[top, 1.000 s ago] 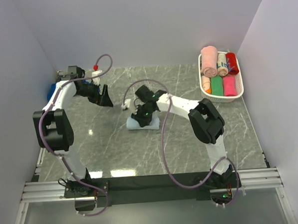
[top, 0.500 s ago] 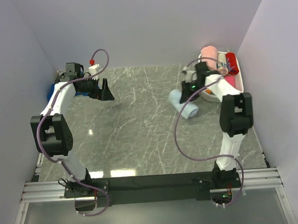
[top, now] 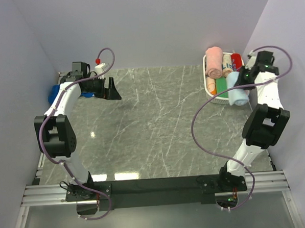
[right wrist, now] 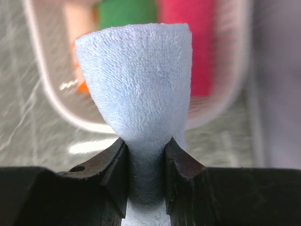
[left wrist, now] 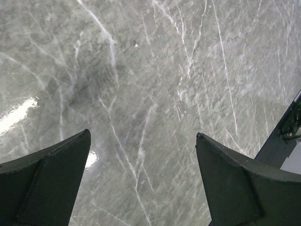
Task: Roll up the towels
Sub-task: Place the rolled towel into the container
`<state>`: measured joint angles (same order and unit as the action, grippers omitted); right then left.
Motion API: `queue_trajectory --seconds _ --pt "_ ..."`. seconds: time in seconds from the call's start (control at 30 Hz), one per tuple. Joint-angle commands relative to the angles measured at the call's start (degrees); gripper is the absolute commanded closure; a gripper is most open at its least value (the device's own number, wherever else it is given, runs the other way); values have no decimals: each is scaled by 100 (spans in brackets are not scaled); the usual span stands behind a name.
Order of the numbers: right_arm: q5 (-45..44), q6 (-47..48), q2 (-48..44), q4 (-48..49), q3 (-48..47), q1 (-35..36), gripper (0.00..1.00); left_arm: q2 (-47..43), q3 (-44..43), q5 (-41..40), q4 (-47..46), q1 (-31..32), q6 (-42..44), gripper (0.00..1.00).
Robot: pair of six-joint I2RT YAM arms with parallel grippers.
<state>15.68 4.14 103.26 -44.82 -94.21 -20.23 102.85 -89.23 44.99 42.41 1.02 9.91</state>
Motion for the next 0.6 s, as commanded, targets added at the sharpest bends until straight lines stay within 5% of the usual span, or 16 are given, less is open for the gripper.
queue_trajectory --seconds 0.0,0.27,0.57 --pt "-853 131 -193 280 -624 -191 100 -2 -156 106 4 39 -25 1" --pt "-2226 288 405 965 -1371 -157 100 121 -130 98 30 39 -86 1" --pt "-2896 807 774 1775 -941 72 100 148 11 89 30 39 -104 1"
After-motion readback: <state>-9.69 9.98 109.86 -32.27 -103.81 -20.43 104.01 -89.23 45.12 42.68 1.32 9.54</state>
